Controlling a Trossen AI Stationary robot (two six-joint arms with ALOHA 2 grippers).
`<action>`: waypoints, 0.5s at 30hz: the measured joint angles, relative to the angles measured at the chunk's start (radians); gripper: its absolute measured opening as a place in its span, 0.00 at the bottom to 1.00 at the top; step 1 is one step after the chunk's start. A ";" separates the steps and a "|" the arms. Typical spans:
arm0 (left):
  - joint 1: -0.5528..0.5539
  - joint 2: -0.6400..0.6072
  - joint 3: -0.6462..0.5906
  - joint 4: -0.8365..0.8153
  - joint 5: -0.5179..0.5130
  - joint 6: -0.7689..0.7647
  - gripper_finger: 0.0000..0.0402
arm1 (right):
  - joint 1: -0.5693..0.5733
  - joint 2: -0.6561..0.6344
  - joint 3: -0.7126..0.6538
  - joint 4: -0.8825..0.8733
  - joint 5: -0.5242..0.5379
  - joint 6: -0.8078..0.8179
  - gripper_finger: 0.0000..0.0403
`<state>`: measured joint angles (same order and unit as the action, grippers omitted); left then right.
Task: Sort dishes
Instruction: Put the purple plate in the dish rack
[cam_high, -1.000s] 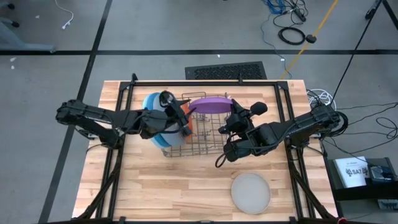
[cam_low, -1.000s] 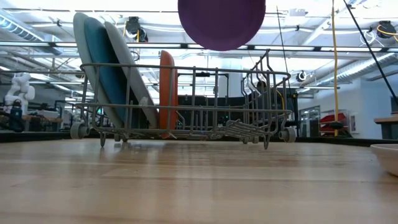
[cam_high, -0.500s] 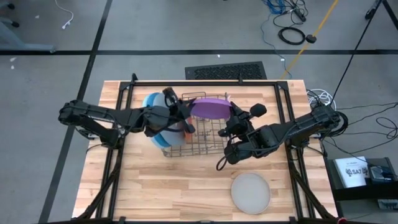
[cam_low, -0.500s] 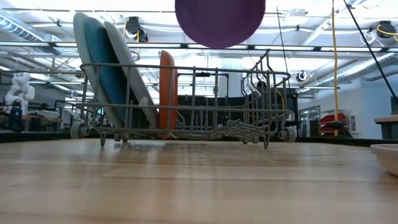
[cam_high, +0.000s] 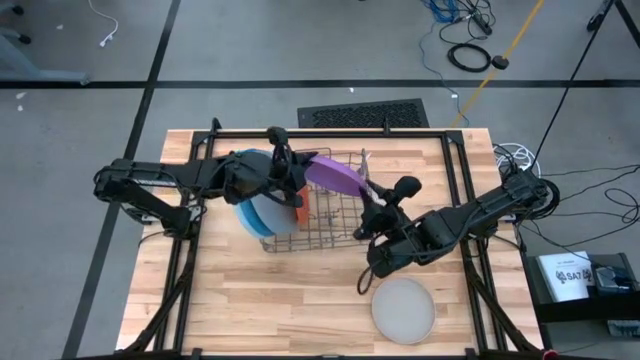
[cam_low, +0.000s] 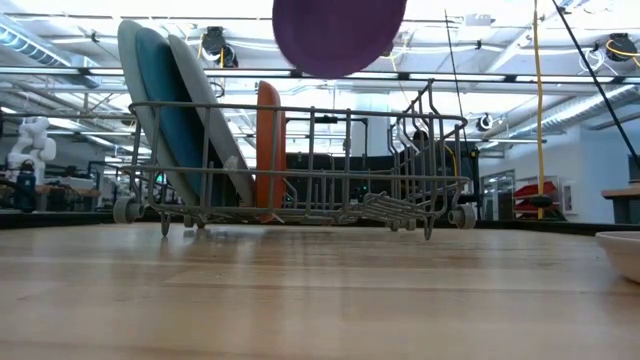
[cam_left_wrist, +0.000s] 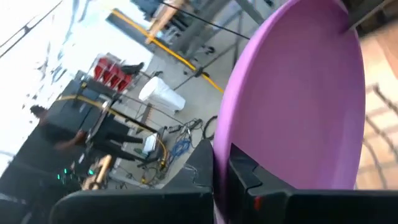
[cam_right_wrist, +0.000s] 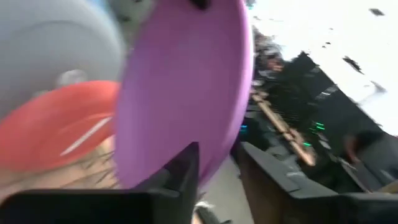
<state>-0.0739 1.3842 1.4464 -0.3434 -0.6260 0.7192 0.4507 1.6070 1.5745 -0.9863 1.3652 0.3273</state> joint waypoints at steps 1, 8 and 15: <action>0.012 0.000 0.006 -0.021 0.021 0.025 0.01 | 0.008 -0.001 0.000 0.003 -0.035 -0.009 0.30; 0.109 0.000 0.030 -0.067 0.340 0.239 0.01 | 0.070 -0.001 0.000 0.008 -0.278 -0.087 0.43; 0.235 -0.002 0.051 -0.072 0.537 0.263 0.01 | 0.134 -0.001 0.000 0.009 -0.321 -0.145 0.35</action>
<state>0.1614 1.3822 1.4971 -0.4158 -0.0893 0.9826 0.5852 1.6062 1.5745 -0.9771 1.0439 0.1824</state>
